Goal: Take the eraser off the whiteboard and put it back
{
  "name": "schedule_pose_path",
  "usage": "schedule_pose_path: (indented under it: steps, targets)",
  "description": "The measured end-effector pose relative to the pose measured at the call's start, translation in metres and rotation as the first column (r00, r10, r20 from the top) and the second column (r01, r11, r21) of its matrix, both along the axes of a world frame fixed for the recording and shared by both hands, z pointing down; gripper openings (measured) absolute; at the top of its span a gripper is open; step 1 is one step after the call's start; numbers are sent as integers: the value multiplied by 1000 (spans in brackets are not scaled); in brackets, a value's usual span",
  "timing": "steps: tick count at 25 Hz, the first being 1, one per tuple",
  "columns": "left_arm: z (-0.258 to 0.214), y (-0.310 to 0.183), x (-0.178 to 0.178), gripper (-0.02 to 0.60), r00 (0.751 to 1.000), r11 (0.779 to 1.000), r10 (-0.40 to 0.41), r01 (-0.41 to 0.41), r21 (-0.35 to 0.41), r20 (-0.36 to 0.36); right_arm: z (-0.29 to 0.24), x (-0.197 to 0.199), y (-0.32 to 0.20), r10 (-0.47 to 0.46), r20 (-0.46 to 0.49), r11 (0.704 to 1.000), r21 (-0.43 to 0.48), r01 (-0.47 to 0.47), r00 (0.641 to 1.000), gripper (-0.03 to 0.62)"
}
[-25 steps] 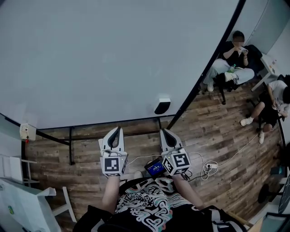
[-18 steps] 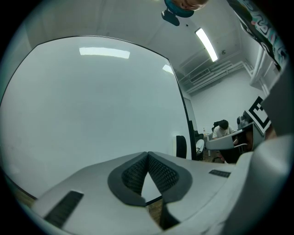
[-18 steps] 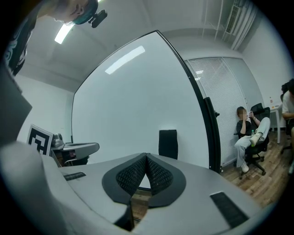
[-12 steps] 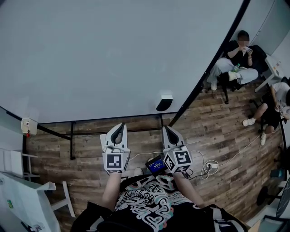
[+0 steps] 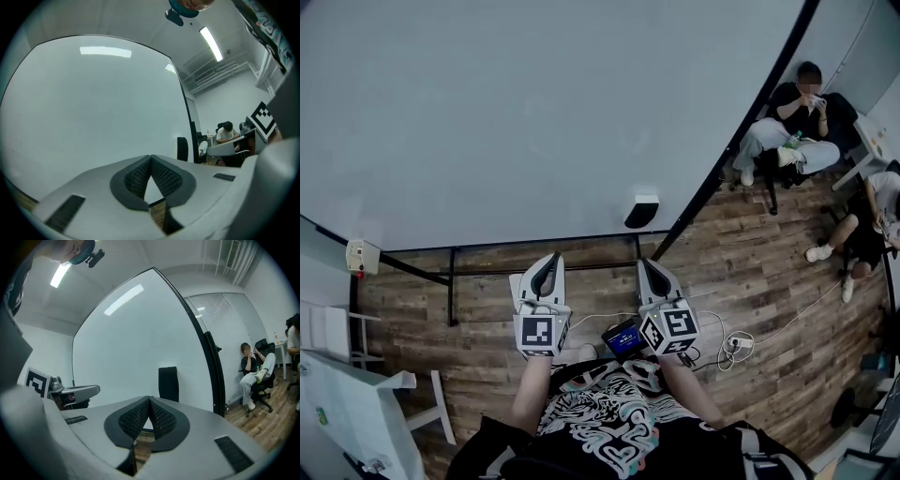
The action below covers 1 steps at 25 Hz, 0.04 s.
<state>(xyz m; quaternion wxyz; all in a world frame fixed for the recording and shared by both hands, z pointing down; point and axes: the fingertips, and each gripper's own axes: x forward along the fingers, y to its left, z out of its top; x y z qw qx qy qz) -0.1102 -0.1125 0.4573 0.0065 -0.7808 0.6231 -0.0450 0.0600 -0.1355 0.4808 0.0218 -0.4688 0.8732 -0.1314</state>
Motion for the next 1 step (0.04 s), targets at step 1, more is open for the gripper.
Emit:
schedule_pose_path:
  steps: [1]
  targets:
    - [0, 0, 1, 28, 1000, 1000, 1, -1, 2, 0, 1, 1, 0, 3, 0, 1000, -3, -3, 1000, 28]
